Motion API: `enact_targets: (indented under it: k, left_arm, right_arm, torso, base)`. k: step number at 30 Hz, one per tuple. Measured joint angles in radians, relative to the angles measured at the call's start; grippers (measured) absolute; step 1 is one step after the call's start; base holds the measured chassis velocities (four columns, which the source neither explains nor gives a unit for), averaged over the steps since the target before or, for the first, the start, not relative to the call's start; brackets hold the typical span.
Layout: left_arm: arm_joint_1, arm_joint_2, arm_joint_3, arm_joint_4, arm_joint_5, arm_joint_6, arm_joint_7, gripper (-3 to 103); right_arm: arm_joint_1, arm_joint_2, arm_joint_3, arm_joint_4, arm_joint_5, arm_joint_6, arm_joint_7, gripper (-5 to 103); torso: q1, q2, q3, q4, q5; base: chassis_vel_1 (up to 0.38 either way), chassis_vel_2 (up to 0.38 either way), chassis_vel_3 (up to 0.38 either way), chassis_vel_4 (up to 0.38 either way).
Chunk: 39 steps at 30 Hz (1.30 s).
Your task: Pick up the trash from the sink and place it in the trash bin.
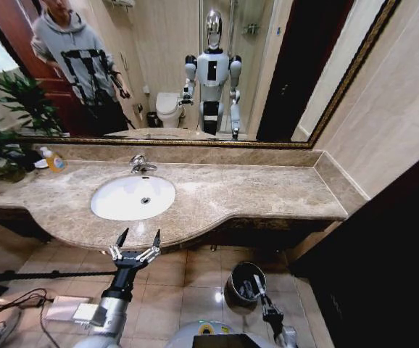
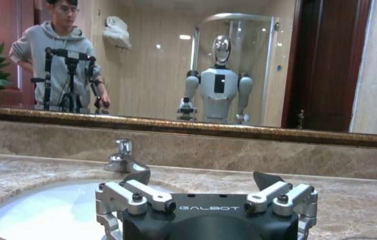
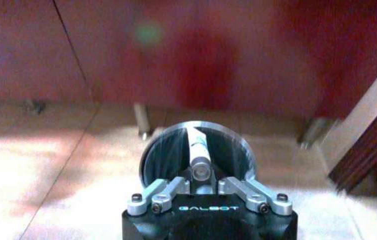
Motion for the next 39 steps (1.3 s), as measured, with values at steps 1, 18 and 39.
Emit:
enact_targets:
  k: [1, 18, 39]
  left_arm:
    - [0.000, 0.000, 0.000, 0.000, 0.000, 0.000, 0.000, 100]
    - [0.000, 0.000, 0.000, 0.000, 0.000, 0.000, 0.000, 100]
    - [0.000, 0.000, 0.000, 0.000, 0.000, 0.000, 0.000, 100]
  right_arm:
    - [0.008, 0.004, -0.003, -0.014, 0.000, -0.019, 0.001, 17]
    - [0.182, 0.017, -0.011, -0.262, -0.043, -0.045, 0.006, 17]
    - [0.381, 0.039, -0.009, -0.467, -0.016, -0.059, 0.010, 38]
  torso:
    - [0.000, 0.000, 0.000, -0.0001, 0.0000]
    - [0.000, 0.000, 0.000, -0.0001, 0.0001]
    - [0.000, 0.000, 0.000, -0.0001, 0.0000]
  base:
    - [0.000, 0.000, 0.000, 0.000]
    - [0.000, 0.000, 0.000, 0.000]
    - [0.000, 0.000, 0.000, 0.000]
